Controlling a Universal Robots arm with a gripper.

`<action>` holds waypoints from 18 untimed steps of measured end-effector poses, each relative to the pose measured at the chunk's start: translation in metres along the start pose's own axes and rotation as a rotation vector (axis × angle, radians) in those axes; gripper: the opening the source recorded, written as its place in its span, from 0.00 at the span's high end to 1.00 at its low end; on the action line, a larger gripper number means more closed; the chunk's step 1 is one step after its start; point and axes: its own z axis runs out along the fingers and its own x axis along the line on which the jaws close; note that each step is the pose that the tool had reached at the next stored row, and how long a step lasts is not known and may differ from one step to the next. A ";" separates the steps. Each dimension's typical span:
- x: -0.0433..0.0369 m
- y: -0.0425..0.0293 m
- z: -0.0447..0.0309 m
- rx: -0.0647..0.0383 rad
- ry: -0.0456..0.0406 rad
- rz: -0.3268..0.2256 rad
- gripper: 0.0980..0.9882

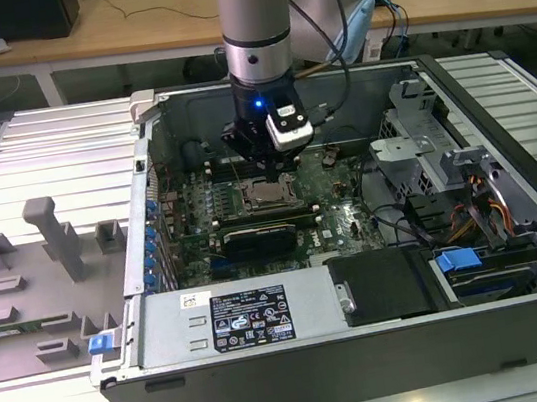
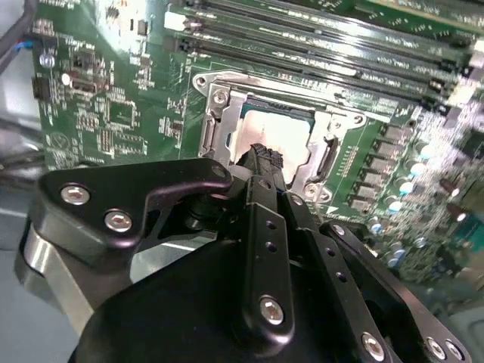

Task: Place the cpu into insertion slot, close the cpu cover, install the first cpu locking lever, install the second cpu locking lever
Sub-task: 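Close the cpu cover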

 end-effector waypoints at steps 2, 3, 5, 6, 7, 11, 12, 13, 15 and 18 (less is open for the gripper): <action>0.0000 0.0000 0.0001 0.004 -0.0008 -0.043 0.99; 0.0001 0.0000 0.0001 0.006 -0.0012 -0.061 0.99; 0.0002 -0.0001 0.0001 0.016 -0.0035 -0.122 0.99; 0.0003 -0.0001 0.0001 0.019 -0.0043 -0.136 0.99; 0.0009 -0.0002 0.0003 0.024 -0.0054 -0.156 0.99; 0.0099 -0.0018 0.0007 0.024 -0.0056 -0.190 0.99; 0.0102 -0.0019 0.0005 0.025 -0.0057 -0.191 0.99; 0.0101 -0.0019 0.0001 0.026 -0.0058 -0.192 0.99; 0.0101 -0.0019 -0.0018 0.027 -0.0063 -0.193 0.99; 0.0100 -0.0019 -0.0029 0.027 -0.0066 -0.195 0.99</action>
